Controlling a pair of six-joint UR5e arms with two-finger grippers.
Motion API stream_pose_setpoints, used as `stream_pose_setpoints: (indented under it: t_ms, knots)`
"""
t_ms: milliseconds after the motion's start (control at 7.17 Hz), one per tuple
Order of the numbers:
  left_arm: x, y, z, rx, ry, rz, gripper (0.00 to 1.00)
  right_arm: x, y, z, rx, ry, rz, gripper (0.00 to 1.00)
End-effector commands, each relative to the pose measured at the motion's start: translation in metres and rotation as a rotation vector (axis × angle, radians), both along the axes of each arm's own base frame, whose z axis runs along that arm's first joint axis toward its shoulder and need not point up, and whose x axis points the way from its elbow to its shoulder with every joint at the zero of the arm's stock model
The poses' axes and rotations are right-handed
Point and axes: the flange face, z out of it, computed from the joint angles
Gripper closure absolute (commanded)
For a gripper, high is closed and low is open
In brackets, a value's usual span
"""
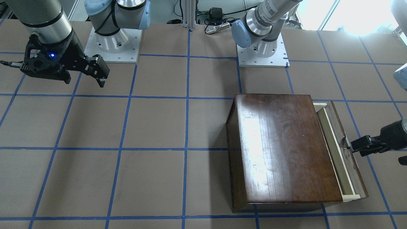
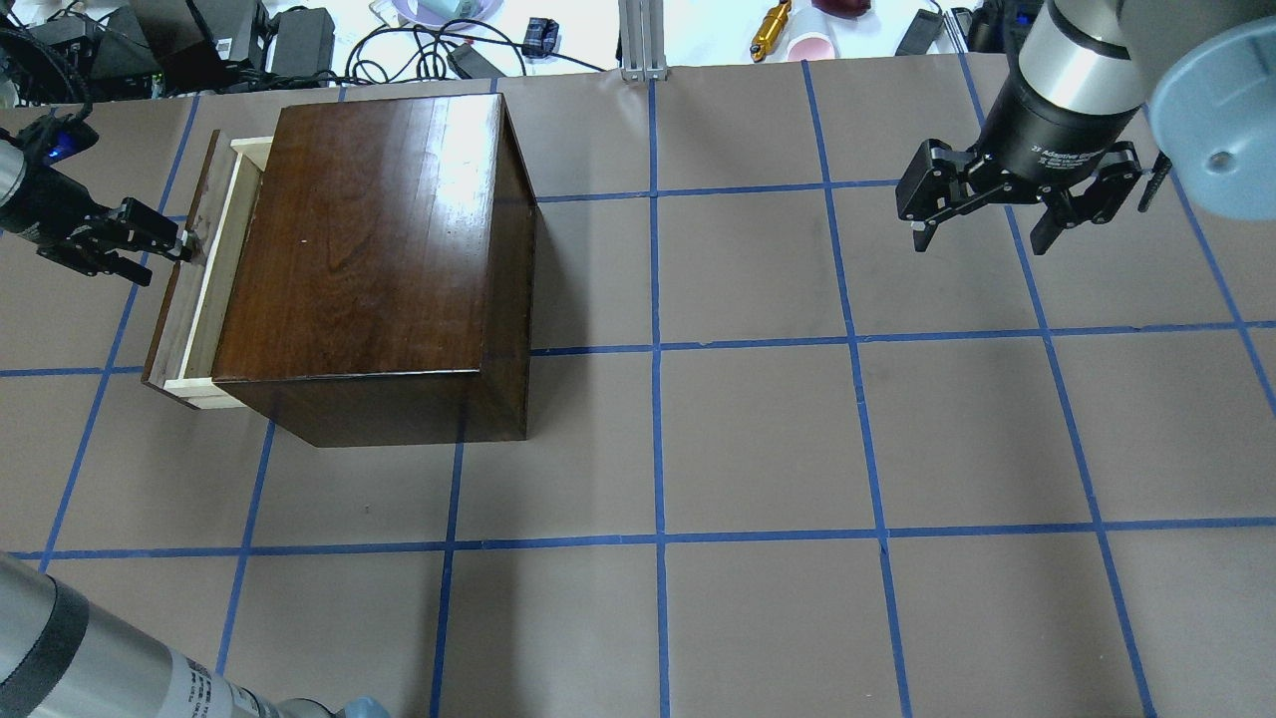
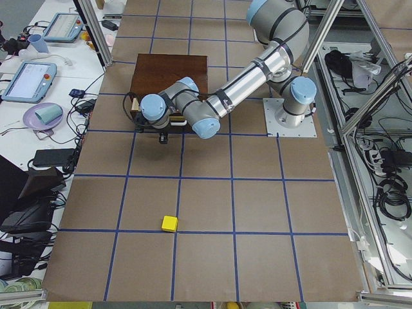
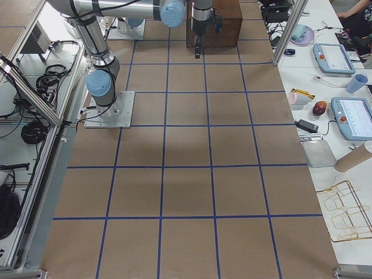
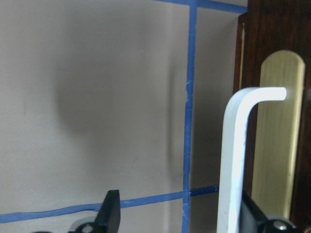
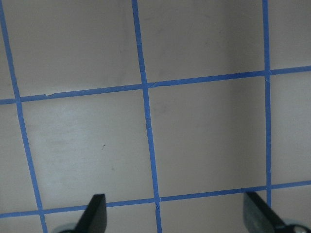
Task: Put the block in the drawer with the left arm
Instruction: 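Pull the drawer open away from the cabinet with the left gripper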
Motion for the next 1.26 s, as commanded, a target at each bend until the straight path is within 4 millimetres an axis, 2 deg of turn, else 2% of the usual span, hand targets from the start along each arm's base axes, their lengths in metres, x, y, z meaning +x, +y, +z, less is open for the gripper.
stream_pose_setpoints:
  t_ms: [0, 419, 1116]
  knots:
    - [0.005, -0.003, 0.008, -0.016, -0.019, 0.002, 0.18, 0.0, 0.0, -0.001, 0.001, 0.0, 0.0, 0.0]
    - [0.021, 0.002, 0.002, 0.006, -0.043, 0.0, 0.18, 0.0, 0.0, 0.0, 0.0, 0.0, 0.0, 0.0]
    - [0.026, 0.006, 0.008, 0.014, -0.077, -0.009, 0.18, 0.0, 0.0, 0.0, 0.0, 0.0, 0.0, 0.0]
